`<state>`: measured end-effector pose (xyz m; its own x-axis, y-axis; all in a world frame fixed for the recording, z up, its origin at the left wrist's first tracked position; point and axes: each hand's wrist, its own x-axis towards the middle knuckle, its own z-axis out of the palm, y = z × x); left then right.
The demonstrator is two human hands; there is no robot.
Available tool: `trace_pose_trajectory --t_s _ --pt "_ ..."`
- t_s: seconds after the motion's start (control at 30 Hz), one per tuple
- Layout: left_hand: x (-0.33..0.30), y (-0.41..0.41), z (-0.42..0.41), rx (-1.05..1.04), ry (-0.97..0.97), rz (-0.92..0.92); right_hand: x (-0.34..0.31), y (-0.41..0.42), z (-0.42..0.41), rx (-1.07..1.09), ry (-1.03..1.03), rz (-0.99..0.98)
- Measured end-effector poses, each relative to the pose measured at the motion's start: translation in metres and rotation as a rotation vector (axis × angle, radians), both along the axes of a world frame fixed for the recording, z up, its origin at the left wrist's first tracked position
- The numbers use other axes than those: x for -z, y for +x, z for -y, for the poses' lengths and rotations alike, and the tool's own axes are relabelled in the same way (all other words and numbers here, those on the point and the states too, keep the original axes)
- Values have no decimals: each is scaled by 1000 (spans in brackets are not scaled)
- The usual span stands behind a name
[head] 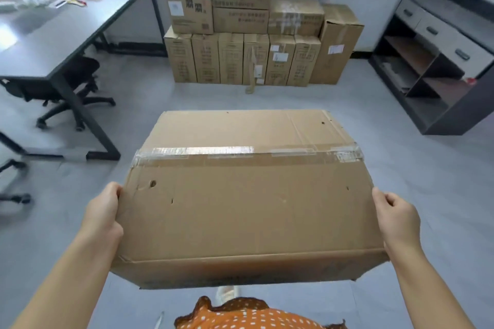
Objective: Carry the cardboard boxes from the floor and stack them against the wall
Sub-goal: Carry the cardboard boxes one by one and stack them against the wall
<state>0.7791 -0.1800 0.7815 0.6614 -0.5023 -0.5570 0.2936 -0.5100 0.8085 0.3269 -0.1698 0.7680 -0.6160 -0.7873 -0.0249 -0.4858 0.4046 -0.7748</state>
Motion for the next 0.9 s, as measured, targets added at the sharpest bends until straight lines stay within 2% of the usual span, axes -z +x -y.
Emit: trace_pose_trajectory --t_s 0.33,0.57,0.9 --pt "-18 -25 241 97 -51 -7 -6 -16 185 152 -14 -14" --pt "-18 -47 406 84 -79 -11 -3 -37 371 92 -33 21" --pt "-45 -56 618 23 -168 -22 -45 -47 632 -34 -111 -5"
